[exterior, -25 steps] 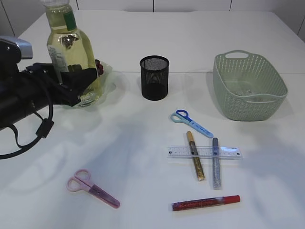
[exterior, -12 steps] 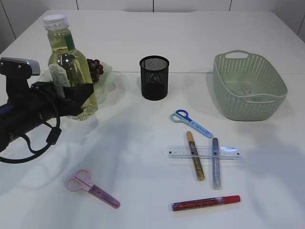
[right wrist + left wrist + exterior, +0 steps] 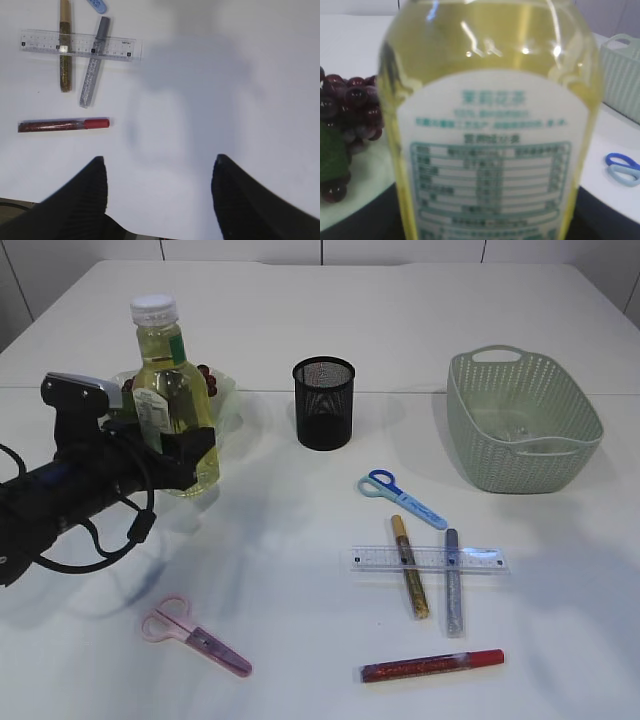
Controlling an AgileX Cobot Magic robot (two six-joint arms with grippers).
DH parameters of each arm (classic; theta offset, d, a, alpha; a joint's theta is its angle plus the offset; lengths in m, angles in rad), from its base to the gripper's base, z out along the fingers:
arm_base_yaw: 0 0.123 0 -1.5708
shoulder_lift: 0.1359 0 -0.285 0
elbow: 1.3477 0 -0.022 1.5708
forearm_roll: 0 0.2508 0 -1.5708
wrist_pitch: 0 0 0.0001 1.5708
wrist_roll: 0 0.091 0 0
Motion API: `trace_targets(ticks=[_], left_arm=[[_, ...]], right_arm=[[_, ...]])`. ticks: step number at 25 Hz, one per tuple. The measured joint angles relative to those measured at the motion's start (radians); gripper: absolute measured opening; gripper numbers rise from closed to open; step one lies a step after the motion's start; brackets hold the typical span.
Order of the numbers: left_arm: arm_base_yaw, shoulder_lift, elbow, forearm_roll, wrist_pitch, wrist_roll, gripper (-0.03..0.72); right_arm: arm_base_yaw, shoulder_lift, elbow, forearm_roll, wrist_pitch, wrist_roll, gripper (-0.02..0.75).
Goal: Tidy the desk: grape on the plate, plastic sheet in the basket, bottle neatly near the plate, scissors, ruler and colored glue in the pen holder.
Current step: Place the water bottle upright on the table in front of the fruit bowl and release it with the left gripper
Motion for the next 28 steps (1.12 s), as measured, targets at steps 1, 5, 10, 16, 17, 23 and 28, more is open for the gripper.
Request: trace_targets(ticks=[1, 5, 10, 16, 17, 23, 28], left_arm=[[0.0, 0.016, -0.005, 0.002, 0.0, 0.0, 0.456], [0.0, 0.068, -0.033, 0.004, 0.002, 0.003, 0.456], [0.0, 0.11, -0.062, 0.004, 0.0, 0.044, 0.456], [0.0, 0.148, -0.07, 0.012, 0.0, 0.053, 0.456], [0.0, 0.153, -0.07, 0.012, 0.0, 0.061, 0.456], [0.0, 0.17, -0.072, 0.012, -0.028, 0.076, 0.462], [0.0, 0.187, -0.075, 0.016, -0.061, 0.091, 0.51]], right_arm=[[0.0, 0.0, 0.0, 0.0, 0.0, 0.0, 0.512], [0.0, 0.0, 0.0, 0.0, 0.0, 0.0, 0.512], [0.0, 0.0, 0.0, 0.0, 0.0, 0.0, 0.512], [0.0, 0.0, 0.0, 0.002, 0.0, 0.0, 0.512], [0.0, 0.0, 0.0, 0.002, 0.0, 0.0, 0.512], [0.0, 0.0, 0.0, 0.002, 0.0, 0.0, 0.512], [0.0, 0.0, 0.002, 0.002, 0.008, 0.0, 0.512]])
